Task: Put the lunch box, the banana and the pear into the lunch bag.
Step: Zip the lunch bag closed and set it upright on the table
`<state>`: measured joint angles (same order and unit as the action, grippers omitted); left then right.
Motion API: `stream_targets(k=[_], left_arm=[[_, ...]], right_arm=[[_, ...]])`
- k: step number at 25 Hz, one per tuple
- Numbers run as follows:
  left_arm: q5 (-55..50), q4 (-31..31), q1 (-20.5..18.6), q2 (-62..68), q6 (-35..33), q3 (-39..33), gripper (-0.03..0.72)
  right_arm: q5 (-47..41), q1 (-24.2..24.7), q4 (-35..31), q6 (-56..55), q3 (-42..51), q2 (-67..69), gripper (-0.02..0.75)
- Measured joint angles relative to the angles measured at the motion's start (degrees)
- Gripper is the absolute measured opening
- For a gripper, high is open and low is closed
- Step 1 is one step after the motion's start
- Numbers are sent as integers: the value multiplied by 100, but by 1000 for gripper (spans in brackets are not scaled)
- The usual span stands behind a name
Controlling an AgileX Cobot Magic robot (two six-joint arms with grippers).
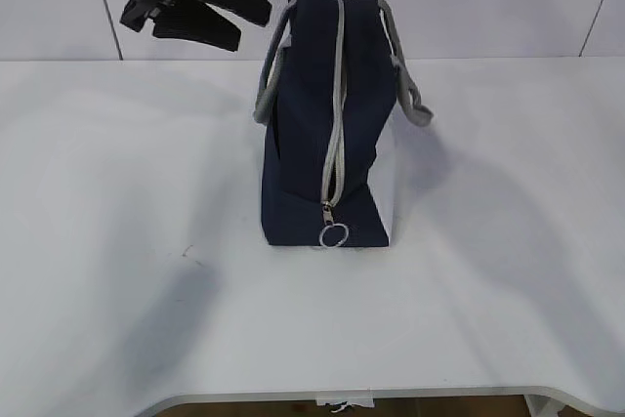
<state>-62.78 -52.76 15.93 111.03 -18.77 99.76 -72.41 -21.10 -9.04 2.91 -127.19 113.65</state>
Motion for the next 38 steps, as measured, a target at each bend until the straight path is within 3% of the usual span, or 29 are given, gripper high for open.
stream_targets(k=[6,10,16,20,28,38], left_arm=[[-633,355,-207,-278,4,0,414],[-702,1077,-232,-531,280,0,414],[-767,2622,-162,-898,957,0,414],[-819,3459,115,-1178,1298,0,414],[-848,3721,533,-1658,1401,0,397],[-869,3633,577,-1796,1401,0,362]], right_arm=[[0,0,-23,0,146,-374,422],[0,0,-59,0,620,-944,419],[53,0,-247,137,2103,-1947,413],[1152,0,-483,515,3572,-2808,413],[3814,0,-547,1105,6250,-4460,412],[4552,-13,-474,1375,6563,-4401,408]])
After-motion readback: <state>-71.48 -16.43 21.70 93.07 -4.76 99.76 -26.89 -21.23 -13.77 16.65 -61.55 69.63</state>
